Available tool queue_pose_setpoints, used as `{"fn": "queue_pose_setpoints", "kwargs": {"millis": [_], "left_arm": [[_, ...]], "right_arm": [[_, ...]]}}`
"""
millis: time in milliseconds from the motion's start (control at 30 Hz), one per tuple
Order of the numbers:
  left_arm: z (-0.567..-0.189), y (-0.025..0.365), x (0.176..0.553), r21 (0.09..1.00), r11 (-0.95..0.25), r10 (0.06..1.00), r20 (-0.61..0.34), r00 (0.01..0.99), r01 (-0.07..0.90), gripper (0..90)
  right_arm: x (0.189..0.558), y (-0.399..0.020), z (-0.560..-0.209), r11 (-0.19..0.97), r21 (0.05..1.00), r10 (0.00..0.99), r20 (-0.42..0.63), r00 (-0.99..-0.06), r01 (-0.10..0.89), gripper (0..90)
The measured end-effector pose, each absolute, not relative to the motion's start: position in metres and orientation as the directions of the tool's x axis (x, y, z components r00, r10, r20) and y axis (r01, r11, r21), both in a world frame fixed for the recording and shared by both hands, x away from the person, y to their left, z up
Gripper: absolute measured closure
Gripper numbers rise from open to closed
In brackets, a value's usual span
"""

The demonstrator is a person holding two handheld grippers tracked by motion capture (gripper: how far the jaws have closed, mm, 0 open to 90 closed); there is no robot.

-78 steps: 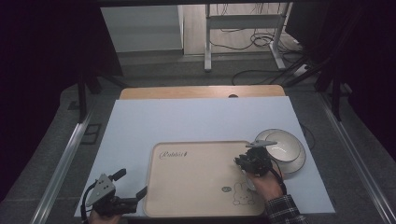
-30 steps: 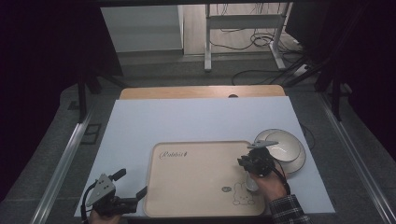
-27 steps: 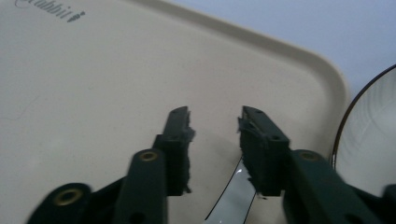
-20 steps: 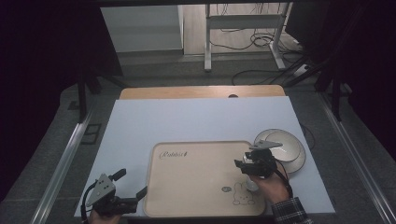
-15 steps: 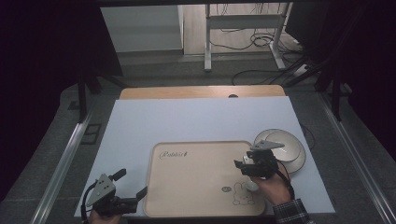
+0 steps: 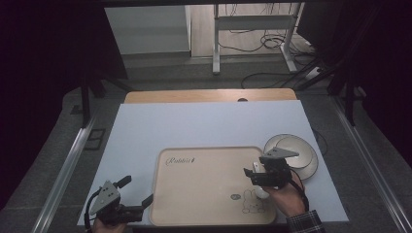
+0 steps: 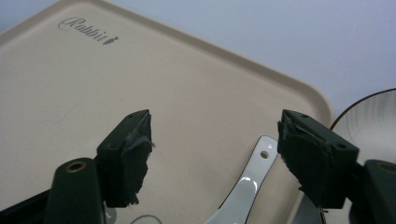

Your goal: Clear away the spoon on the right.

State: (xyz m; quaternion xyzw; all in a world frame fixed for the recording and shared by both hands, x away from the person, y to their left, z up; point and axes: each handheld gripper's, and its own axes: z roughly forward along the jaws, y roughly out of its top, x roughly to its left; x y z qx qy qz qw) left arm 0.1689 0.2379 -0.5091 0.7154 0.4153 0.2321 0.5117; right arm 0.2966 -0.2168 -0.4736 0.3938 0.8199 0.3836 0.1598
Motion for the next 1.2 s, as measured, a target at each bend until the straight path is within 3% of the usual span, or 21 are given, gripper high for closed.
{"fn": "queue_pose_setpoints", "kwargs": {"millis": [467, 767, 1200], "left_arm": [[-0.509, 0.238, 0.169, 0.924, -0.133, 0.830, -0.093, 0.549, 0.358, 0.6], [-0.509, 0.238, 0.169, 0.924, -0.133, 0.830, -0.094, 0.550, 0.358, 0.6], [-0.510, 0.238, 0.169, 0.923, -0.131, 0.831, -0.097, 0.548, 0.362, 0.6]], "right_arm": [[0.287, -0.226, -0.474, 0.368, 0.783, 0.775, 0.040, -0.631, 0.501, 12.9], [0.274, -0.229, -0.468, 0.380, 0.817, 0.754, -0.001, -0.657, 0.435, 0.0], [0.262, -0.240, -0.464, 0.359, 0.840, 0.759, -0.010, -0.651, 0.407, 0.0]]}}
